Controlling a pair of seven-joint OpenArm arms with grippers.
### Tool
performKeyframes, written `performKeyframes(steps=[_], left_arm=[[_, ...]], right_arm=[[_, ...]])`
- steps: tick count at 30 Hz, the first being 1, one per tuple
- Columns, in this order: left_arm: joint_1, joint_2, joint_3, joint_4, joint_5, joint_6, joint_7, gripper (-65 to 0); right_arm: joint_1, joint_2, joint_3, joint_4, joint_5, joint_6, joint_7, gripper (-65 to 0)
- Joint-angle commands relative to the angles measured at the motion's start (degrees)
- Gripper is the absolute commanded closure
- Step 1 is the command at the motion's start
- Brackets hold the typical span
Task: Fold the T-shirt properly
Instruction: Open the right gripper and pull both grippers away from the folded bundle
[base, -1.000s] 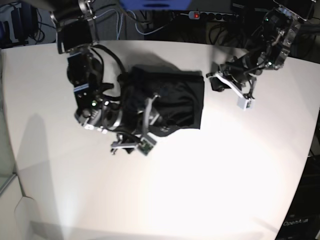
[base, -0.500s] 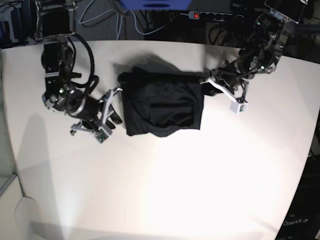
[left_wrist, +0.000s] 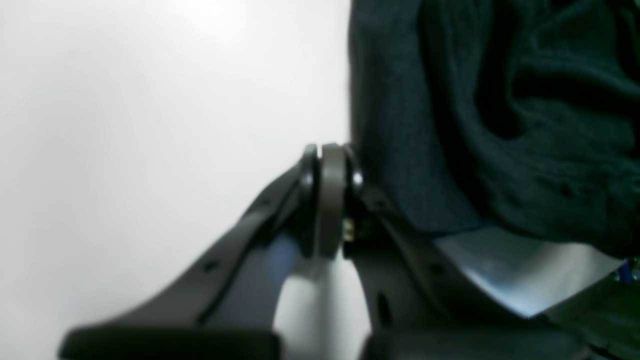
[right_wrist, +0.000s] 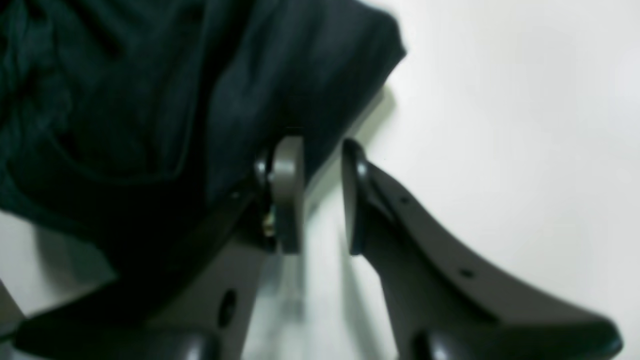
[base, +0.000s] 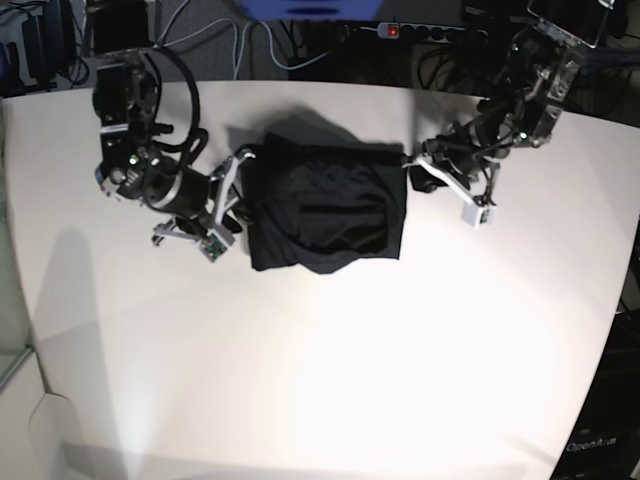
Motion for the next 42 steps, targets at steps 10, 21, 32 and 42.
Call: performKeyframes(steps=[10,21,32,42], left_arm=[[-1.54,0.28,3.62,-0.48,-0.24,-0.18,0.3,-1.4],[-1.62,0.45,3.62,-0.92,-0.07,-0.18,0.21,-1.4],[-1.62,0.98,3.71,-0.48,-0.07,-0.18,0.21,-1.4],[-2.94,1.86,4.59,-0.66,-0.07,-0.18,0.21,-1.4]], right_arm=[[0.16,0.21,-1.02,2.0,0.81,0.19,1.26,-11.3],[-1.77,0.21,-1.64,5.87,0.63,0.19,1.17,-11.3],[-1.86,2.76,-1.29,6.22,0.63,0.19,0.73,-11.3],[-3.0,3.47,-1.29,6.22,0.63,0.19,1.09,-11.3]])
